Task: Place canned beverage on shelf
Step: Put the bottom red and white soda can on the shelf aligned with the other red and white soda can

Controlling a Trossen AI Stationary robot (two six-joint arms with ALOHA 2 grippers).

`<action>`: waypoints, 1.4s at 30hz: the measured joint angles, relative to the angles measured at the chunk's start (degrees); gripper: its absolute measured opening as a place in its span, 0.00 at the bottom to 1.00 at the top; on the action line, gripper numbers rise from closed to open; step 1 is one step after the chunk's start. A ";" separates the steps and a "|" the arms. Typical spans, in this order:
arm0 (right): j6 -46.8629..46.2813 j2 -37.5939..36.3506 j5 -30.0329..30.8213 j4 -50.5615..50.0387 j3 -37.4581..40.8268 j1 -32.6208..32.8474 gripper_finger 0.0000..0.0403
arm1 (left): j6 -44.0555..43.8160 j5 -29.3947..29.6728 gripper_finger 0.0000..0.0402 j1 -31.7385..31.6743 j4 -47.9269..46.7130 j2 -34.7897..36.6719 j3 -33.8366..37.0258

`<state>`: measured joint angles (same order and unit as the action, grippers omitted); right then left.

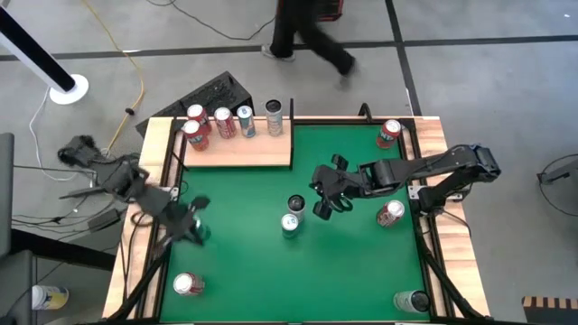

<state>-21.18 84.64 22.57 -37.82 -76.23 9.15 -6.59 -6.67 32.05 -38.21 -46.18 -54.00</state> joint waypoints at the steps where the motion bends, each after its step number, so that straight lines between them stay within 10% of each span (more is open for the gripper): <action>1: -0.01 0.00 0.02 0.20 0.00 0.18 0.06 | -0.83 0.91 0.00 3.72 0.33 -0.55 0.00; 13: -2.44 0.00 0.08 4.27 0.00 0.23 0.06 | -10.64 9.68 0.00 29.84 13.62 -12.42 3.67; 23: -2.81 0.00 0.02 4.98 0.00 -1.38 0.06 | -12.82 23.32 0.15 28.63 12.66 -17.17 3.67; 42: -2.28 0.00 0.04 4.98 0.00 -1.23 0.06 | -26.71 15.03 0.72 22.17 8.33 -16.73 -0.49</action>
<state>-23.46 84.64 22.61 -32.84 -76.23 7.92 -33.30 8.37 54.22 -29.88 -62.92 -54.48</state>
